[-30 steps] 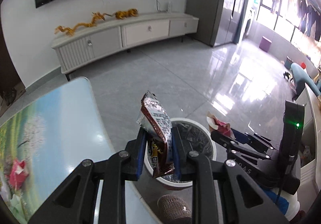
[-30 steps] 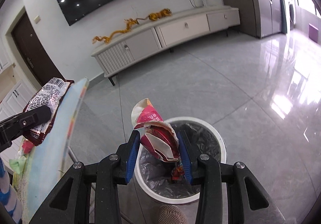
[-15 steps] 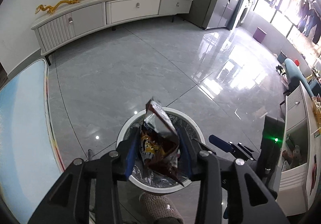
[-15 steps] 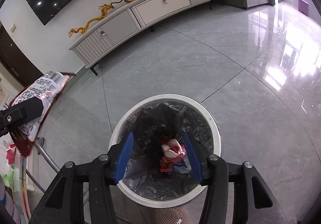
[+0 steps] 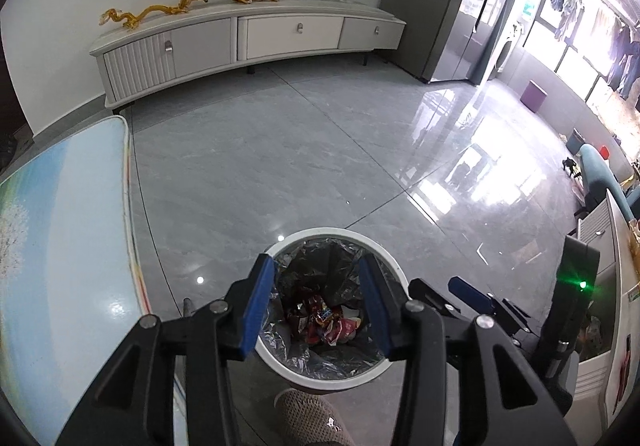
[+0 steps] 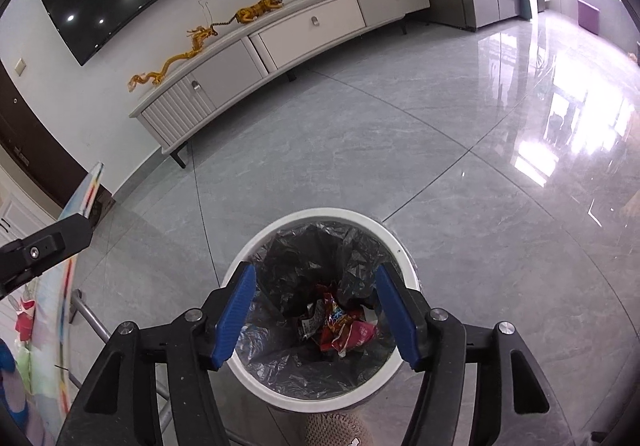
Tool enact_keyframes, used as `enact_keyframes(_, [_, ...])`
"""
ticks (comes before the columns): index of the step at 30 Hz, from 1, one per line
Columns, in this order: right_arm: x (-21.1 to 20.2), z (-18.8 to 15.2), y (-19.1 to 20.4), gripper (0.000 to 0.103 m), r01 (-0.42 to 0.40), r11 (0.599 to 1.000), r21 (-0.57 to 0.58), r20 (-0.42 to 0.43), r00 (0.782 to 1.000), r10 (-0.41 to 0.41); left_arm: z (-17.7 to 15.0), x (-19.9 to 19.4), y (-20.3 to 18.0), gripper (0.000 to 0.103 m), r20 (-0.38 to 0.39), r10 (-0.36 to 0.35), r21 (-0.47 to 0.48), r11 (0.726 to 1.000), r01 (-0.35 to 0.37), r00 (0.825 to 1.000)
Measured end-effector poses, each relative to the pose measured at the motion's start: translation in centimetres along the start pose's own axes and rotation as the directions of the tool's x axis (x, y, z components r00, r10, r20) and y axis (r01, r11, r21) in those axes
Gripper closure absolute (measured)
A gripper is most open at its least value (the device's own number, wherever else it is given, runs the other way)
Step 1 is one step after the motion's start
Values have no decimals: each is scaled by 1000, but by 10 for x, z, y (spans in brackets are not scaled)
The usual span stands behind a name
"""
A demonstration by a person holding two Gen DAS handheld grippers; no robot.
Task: Collect trash
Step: 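Move both tools back over the remaining wrappers on the table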
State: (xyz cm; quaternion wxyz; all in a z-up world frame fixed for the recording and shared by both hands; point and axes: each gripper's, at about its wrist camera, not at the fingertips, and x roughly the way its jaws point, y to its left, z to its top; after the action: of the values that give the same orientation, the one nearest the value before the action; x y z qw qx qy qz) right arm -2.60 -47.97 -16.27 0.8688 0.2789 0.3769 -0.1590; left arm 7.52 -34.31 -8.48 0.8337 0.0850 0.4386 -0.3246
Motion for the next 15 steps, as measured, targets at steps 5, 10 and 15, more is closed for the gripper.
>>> enact_keyframes(5, [-27,5,22,39,-5,1000,-29,54,999,6,-8,-36,4,41,82,57,-24,998,-55,995])
enact_keyframes(10, [-58,7,49,35,-8,997,-70,115,993,16,-12,-77,16,41,157,125,-51,992,-118,980])
enact_keyframes(15, [-86,4,78,28,1,994,-106,171,985,17,-15,-119,28,41,242,203,-86,978,-187,949])
